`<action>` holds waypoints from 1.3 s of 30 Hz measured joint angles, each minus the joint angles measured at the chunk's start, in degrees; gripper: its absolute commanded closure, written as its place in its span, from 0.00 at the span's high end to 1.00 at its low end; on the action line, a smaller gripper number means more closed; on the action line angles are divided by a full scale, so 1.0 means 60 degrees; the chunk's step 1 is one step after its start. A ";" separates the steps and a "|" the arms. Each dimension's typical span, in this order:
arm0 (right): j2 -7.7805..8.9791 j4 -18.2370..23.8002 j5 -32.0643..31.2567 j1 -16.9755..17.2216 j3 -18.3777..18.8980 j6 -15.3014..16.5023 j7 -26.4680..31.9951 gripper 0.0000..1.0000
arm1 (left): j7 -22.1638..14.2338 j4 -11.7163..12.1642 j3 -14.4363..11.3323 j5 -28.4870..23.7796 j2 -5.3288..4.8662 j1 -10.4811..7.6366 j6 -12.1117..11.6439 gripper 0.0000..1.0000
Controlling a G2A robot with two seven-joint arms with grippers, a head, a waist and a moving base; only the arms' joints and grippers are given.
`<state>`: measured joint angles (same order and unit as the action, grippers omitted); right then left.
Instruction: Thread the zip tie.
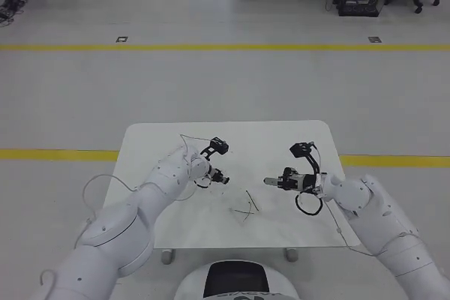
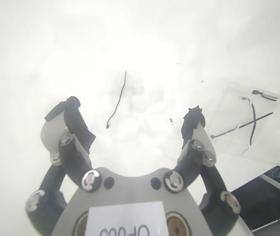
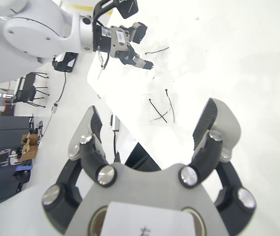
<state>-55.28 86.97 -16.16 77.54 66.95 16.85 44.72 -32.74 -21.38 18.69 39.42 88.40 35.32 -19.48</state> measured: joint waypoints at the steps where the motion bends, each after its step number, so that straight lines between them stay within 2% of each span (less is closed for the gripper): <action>1: 0.0036 0.0035 0.0097 0.0124 0.0166 0.0097 0.0019 1.00 | 0.0030 0.0001 -0.0042 -0.0041 -0.0015 0.0011 0.0000 1.00; 7: 0.0172 0.0382 0.0424 0.0674 0.0800 0.0372 0.0112 1.00 | 0.0336 0.0187 -0.0225 -0.0535 -0.0057 0.0076 0.0000 1.00; 17: 0.0189 0.0449 0.0397 0.0703 0.0827 0.0439 0.0233 1.00 | 0.0340 0.0247 -0.0233 -0.0583 -0.0060 0.0068 0.0008 1.00; 20: 0.0189 0.0449 0.0398 0.0703 0.0827 0.0439 0.0233 1.00 | 0.0985 0.0279 -0.0259 -0.0401 -0.0084 0.0223 0.0353 1.00; 23: 0.0189 0.0448 0.0398 0.0703 0.0827 0.0439 0.0233 1.00 | 0.1486 0.0330 -0.0274 -0.0341 -0.0078 0.0313 0.0468 1.00; 31: 0.0189 0.0449 0.0398 0.0703 0.0827 0.0439 0.0233 1.00 | 0.1908 0.0639 -0.0312 -0.0289 0.0080 0.0386 0.0722 1.00; 37: 0.0189 0.0449 0.0398 0.0703 0.0827 0.0439 0.0233 1.00 | 0.2044 0.1102 -0.0196 -0.0652 0.0218 0.0405 0.0616 1.00; 39: 0.0189 0.0449 0.0398 0.0703 0.0827 0.0439 0.0233 1.00 | 0.1990 0.1281 -0.0133 -0.0854 0.0259 0.0416 0.0456 1.00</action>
<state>-54.15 89.66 -13.78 81.76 71.91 19.48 46.12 -20.80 -13.70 17.89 34.29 89.96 37.82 -16.74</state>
